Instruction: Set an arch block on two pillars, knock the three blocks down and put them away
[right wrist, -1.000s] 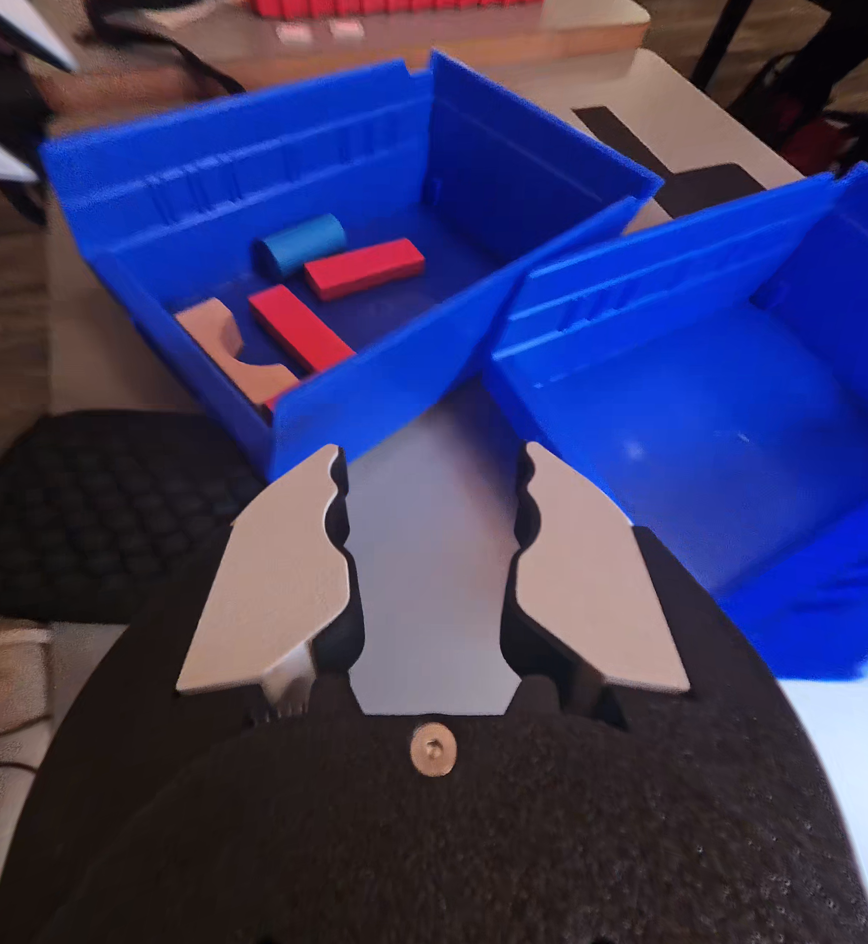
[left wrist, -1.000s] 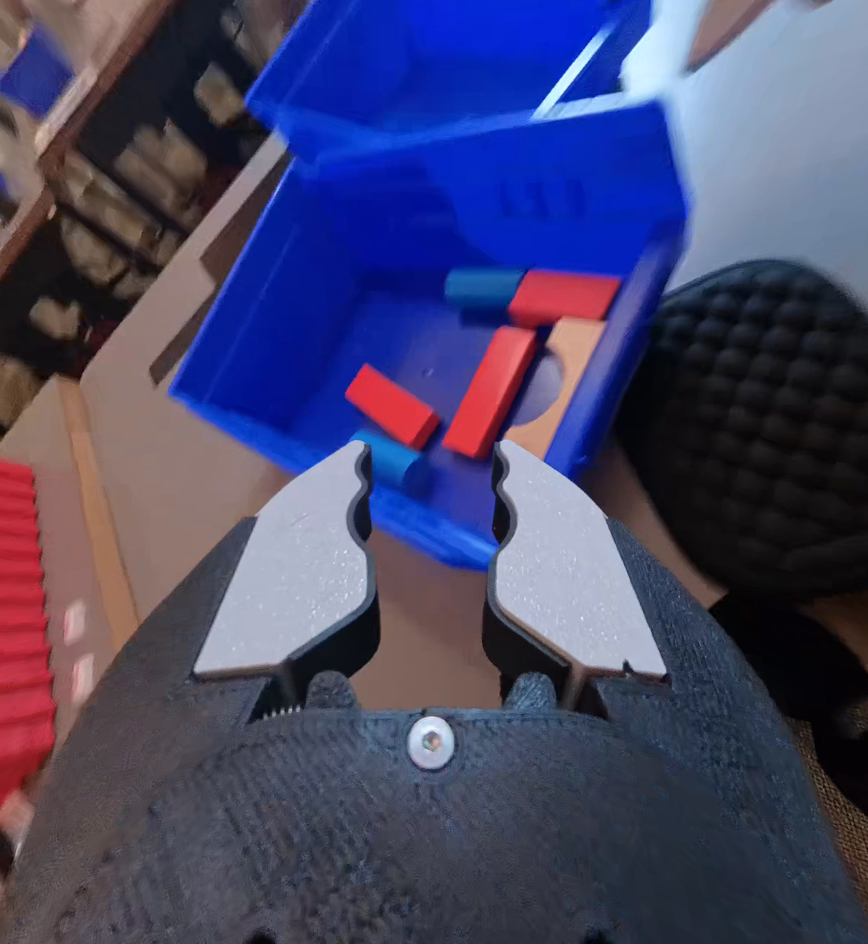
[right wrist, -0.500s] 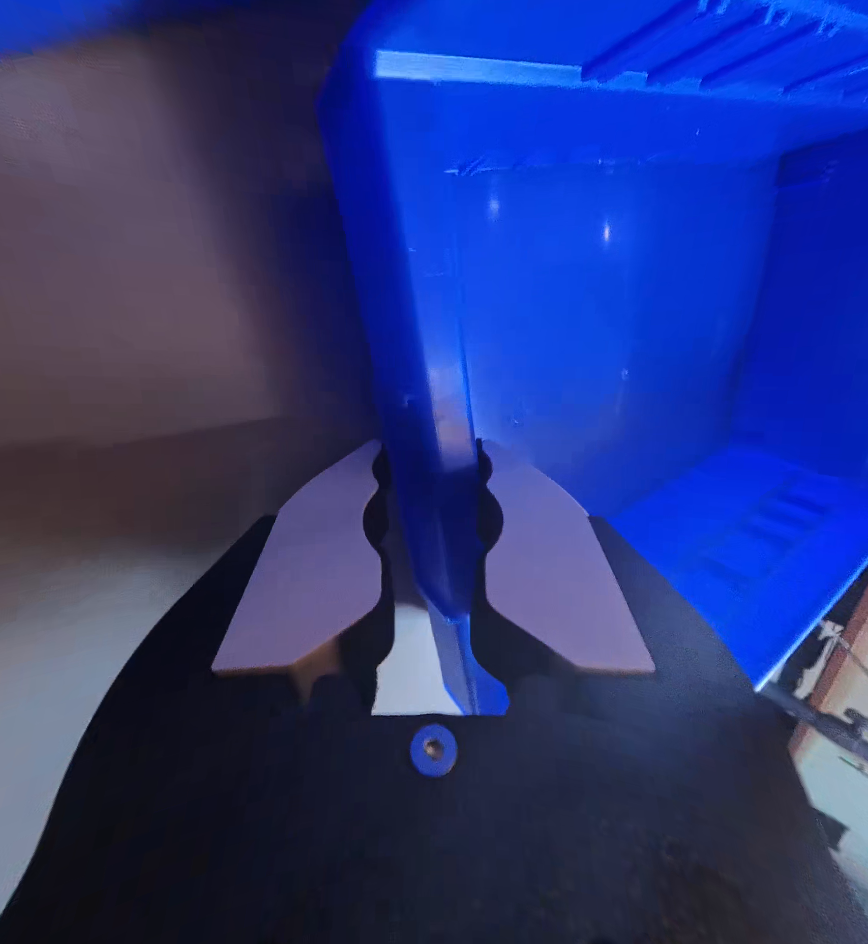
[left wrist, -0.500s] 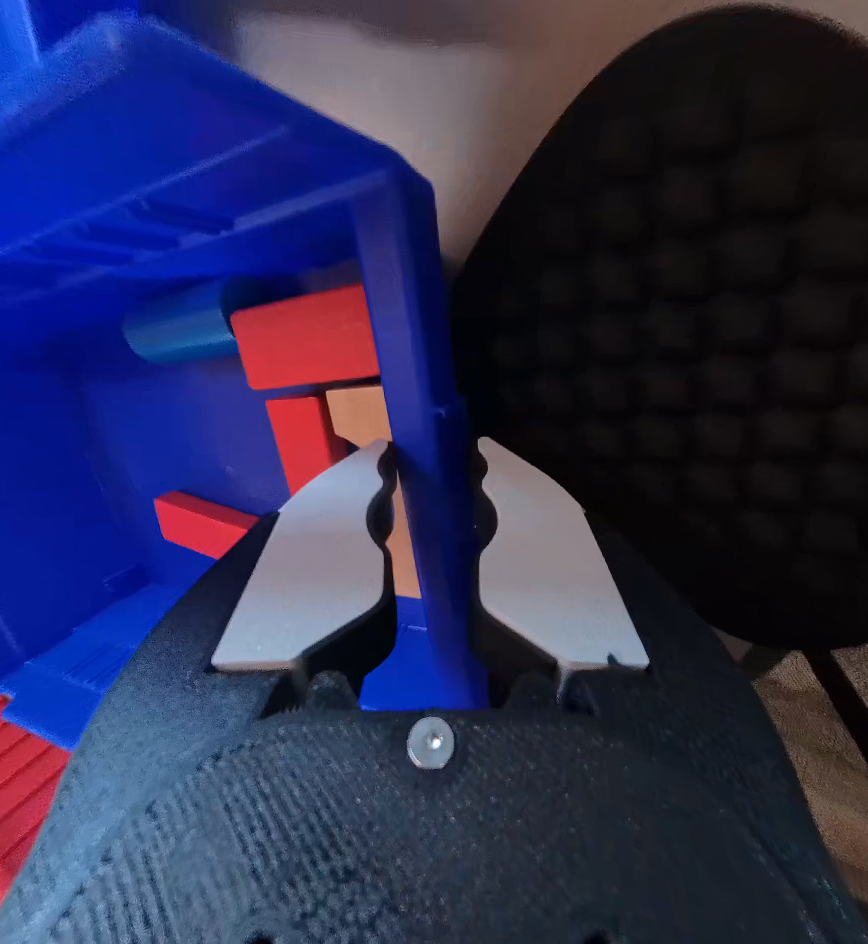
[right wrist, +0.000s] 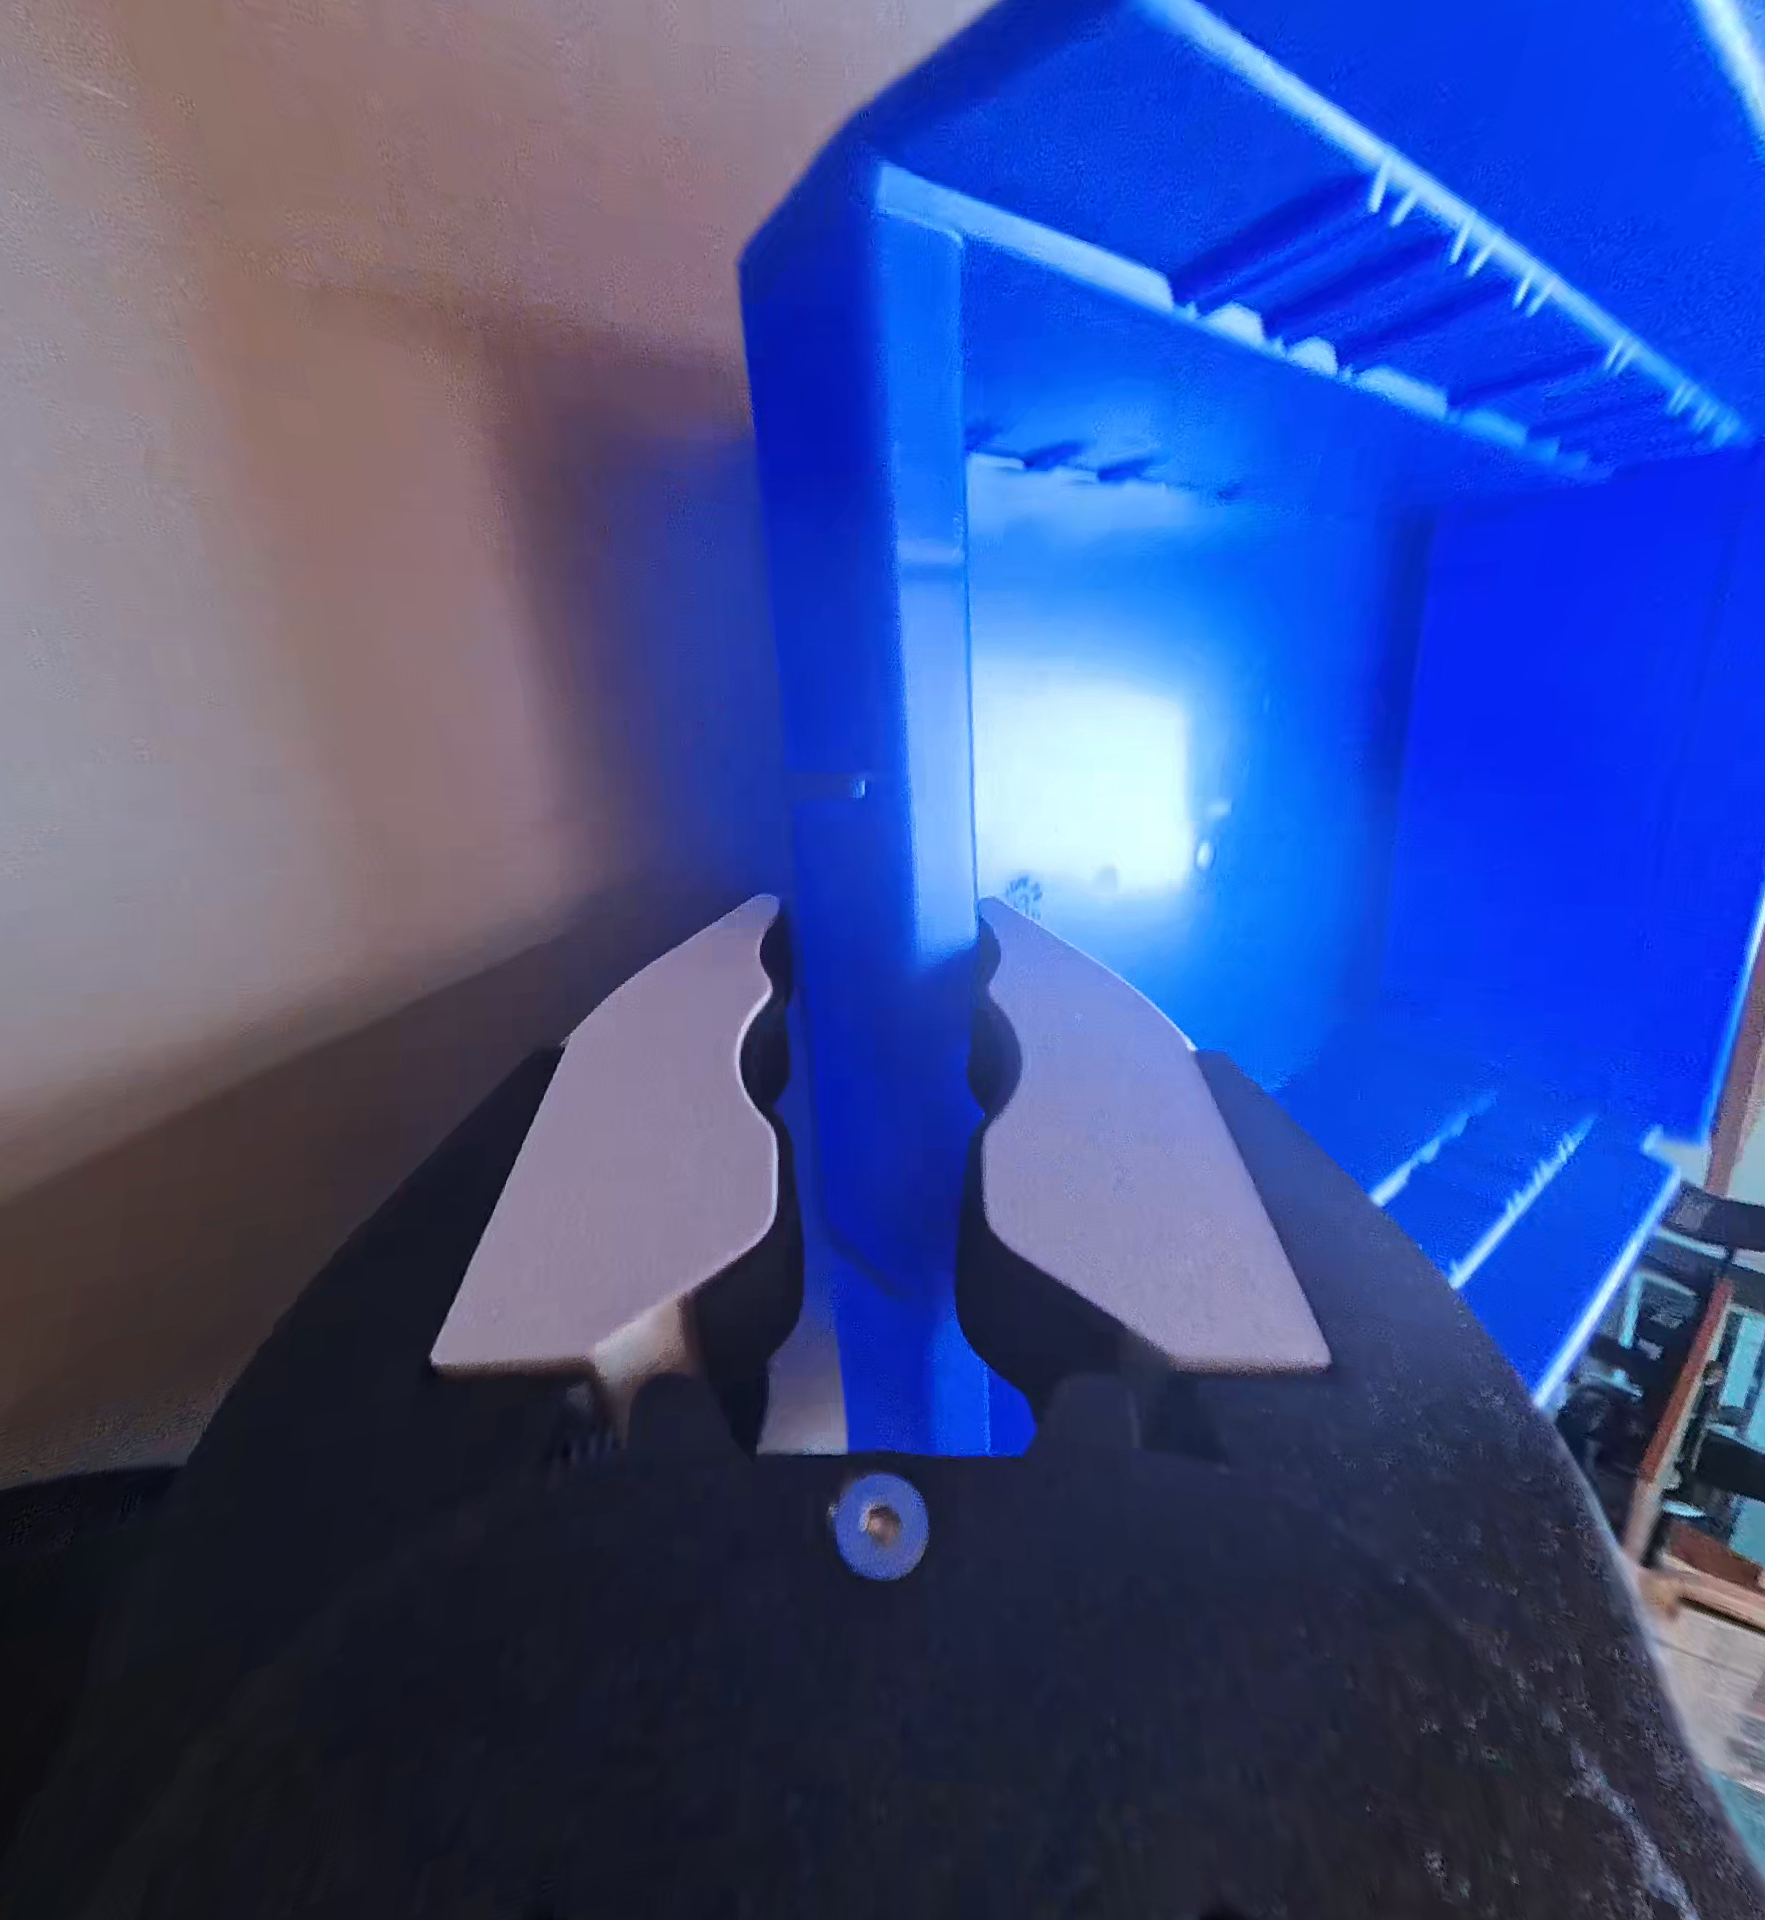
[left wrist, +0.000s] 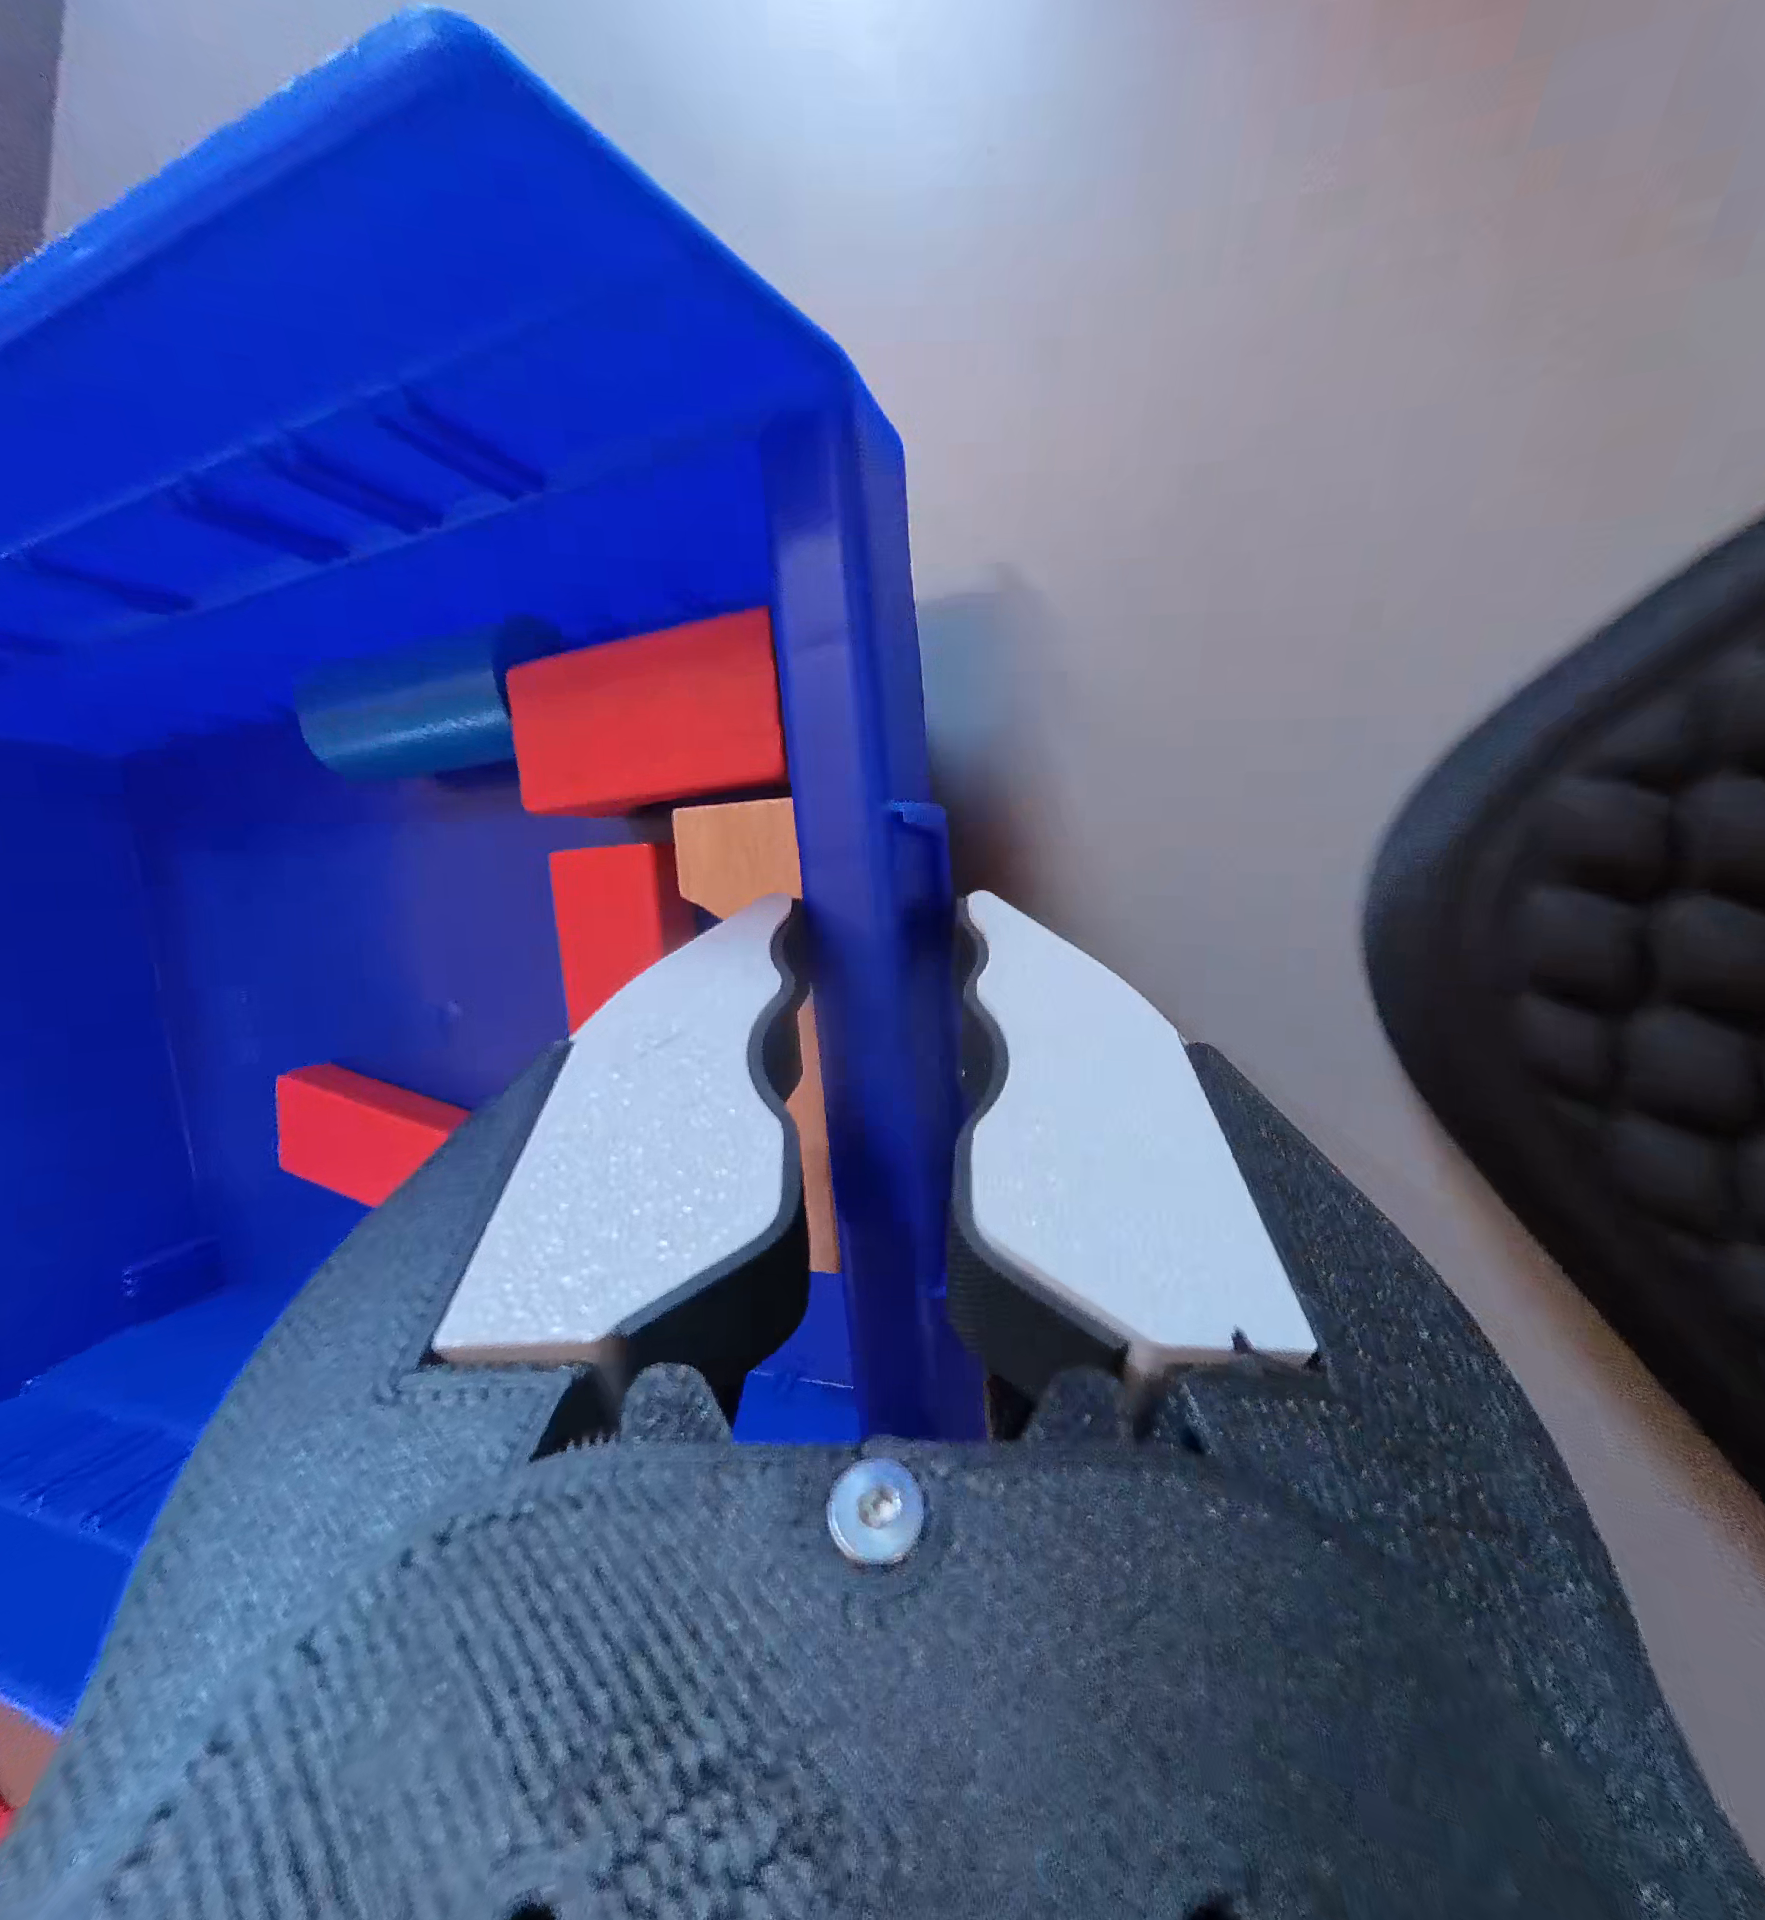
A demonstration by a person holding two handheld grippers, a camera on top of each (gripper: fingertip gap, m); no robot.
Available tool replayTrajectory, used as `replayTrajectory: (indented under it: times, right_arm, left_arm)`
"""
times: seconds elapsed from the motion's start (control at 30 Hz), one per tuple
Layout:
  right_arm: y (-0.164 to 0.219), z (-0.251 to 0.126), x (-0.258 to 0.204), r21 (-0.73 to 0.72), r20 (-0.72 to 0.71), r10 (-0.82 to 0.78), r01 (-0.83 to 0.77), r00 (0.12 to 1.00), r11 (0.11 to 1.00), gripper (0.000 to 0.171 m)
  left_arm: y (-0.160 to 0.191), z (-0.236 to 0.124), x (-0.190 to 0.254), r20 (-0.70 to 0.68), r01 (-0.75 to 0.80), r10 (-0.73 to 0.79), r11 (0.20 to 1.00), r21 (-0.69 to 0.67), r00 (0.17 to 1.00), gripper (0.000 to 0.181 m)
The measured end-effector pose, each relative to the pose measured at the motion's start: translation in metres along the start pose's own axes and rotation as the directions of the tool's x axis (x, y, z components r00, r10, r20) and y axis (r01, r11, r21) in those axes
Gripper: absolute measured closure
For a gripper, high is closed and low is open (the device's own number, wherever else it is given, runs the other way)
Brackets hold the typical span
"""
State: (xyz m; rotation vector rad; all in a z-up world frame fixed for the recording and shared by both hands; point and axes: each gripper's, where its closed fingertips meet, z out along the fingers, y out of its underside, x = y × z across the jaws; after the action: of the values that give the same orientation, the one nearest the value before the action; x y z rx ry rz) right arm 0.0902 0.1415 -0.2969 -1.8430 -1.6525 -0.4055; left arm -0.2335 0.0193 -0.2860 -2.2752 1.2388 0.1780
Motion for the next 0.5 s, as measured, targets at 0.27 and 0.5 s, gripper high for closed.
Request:
replayTrajectory:
  times: [0.27,0.5]
  right_arm:
    - [0.048,0.041,0.069,-0.009,-0.022,0.123,-0.124,0.992,0.992,0.141]
    - [0.065,0.053,0.091,-0.046,-0.011,0.18,-0.18,0.984,0.983,0.14]
  left_arm:
    - [-0.014,0.03,-0.055,0.001,0.01,-0.01,1.0,0.007,1.0,0.154]
    - [-0.005,0.04,-0.089,-0.006,-0.064,0.064,0.997,0.037,0.998,0.154]
